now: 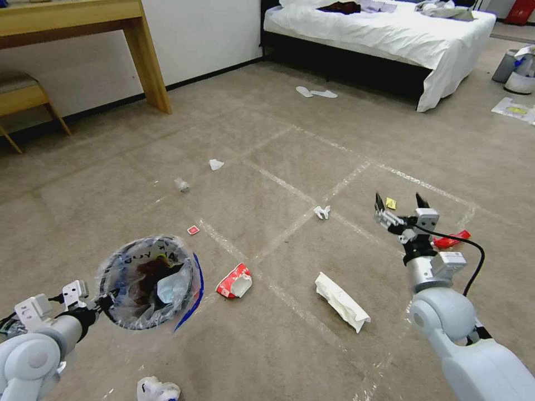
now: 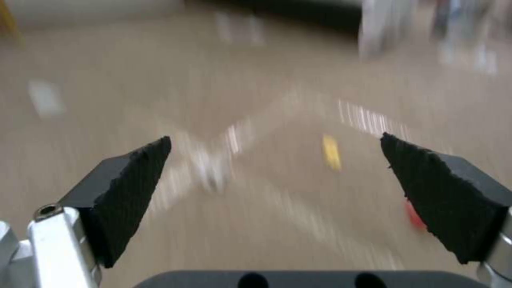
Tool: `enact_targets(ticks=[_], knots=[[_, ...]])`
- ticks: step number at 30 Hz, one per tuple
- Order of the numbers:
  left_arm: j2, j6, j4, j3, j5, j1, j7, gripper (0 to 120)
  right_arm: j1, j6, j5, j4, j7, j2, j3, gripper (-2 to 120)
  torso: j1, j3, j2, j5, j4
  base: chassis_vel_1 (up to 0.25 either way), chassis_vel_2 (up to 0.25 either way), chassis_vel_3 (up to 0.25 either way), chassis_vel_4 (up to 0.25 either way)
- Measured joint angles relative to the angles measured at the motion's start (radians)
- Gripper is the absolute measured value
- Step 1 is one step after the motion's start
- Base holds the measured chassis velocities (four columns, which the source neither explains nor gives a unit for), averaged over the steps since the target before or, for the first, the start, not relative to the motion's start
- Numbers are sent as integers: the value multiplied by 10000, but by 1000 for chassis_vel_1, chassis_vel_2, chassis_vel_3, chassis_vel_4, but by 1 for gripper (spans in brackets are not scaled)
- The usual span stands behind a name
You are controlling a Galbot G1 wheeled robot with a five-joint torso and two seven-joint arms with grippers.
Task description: Pick up the trash bin and place the garbage on the floor into it.
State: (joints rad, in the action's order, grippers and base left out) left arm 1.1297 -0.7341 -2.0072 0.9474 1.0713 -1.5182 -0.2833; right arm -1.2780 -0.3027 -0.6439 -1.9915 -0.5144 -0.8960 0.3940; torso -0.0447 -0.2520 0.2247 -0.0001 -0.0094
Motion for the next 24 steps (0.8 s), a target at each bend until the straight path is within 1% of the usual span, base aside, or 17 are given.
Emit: enact_targets(ticks=[1, 3, 4, 5, 6, 8, 9, 10, 13, 15, 16, 18, 19, 20, 21, 23, 24], knots=[[30, 8, 16, -25, -51, 5, 25, 0, -93, -1027, -558, 12, -401, 257, -315, 100, 1, 0, 0, -1, -4, 0, 0, 0, 0], [72, 19, 56, -36, -125, 5, 61, 0, -26, -1826, -928, 298, -691, 426, -841, 100, 0, 0, 0, 0, 0, 0, 0, 0, 0], [72, 19, 56, -36, -125, 5, 61, 0, -26, -1826, -928, 298, -691, 426, -841, 100, 0, 0, 0, 0, 0, 0, 0, 0, 0], [98, 50, 88, -43, -187, -9, 94, 0, 136, -2459, -1212, 567, -784, 502, -1273, 100, 0, 0, 0, 2, 2, 0, 0, 0, 0], [98, 50, 88, -43, -187, -9, 94, 0, 136, -2459, -1212, 567, -784, 502, -1273, 100, 0, 0, 0, 2, 2, 0, 0, 0, 0], [120, 86, 163, -101, -277, 18, 108, 0, 503, -3882, -1863, 1057, -913, 525, -1818, 100, 0, -1, 0, 2, 9, 0, 0, 0, 0], [120, 86, 163, -101, -277, 18, 108, 0, 503, -3882, -1863, 1057, -913, 525, -1818, 100, 0, -1, 0, 2, 9, 0, 0, 0, 0], [119, 86, 226, -186, -289, 99, 105, 0, 617, -4281, -1921, 1313, -911, 481, -1974, 100, 0, -1, 0, 2, 6, 0, 0, 0, 0], [112, 87, 362, -325, -339, 206, 97, 0, 1002, -4510, -1604, 2065, -670, 338, -2466, 100, 1, 0, 0, -3, -5, 0, 0, 0, 0], [85, 87, 488, -383, -400, 246, 91, 0, 1308, -4516, -1185, 2732, -349, 200, -2860, 100, 0, -3, 0, 6, 9, 0, 0, 0, 0], [85, 87, 488, -383, -400, 246, 91, 0, 1308, -4516, -1185, 2732, -349, 200, -2860, 100, 0, -3, 0, 6, 9, 0, 0, 0, 0], [-20, 88, 625, -517, -403, 349, 90, 0, 1603, -4505, -716, 3502, 11, 63, -3241, 100, 0, -2, 0, -7, -4, 0, 0, 0, 0], [-20, 88, 625, -517, -403, 349, 90, 0, 1603, -4505, -716, 3502, 11, 63, -3241, 100, 0, -2, 0, -7, -4, 0, 0, 0, 0], [-25, 89, 660, -509, -402, 310, 88, 0, 2004, -4480, -442, 4046, 223, -50, -3766, 100, 0, -2, 0, 4, -4, 0, 0, 0, 0], [-25, 89, 660, -509, -402, 310, 88, 0, 2004, -4480, -442, 4046, 223, -50, -3766, 100, 0, -2, 0, 4, -4, 0, 0, 0, 0], [19, 103, 691, -408, -421, 227, 68, 0, 2699, -4443, 47, 4897, 536, -213, -4743, 100, 0, -2, 0, -3, 5, 0, 0, 0, 0], [19, 103, 691, -408, -421, 227, 68, 0, 2699, -4443, 47, 4897, 536, -213, -4743, 100, 0, -2, 0, -3, 5, 0, 0, 0, 0]])
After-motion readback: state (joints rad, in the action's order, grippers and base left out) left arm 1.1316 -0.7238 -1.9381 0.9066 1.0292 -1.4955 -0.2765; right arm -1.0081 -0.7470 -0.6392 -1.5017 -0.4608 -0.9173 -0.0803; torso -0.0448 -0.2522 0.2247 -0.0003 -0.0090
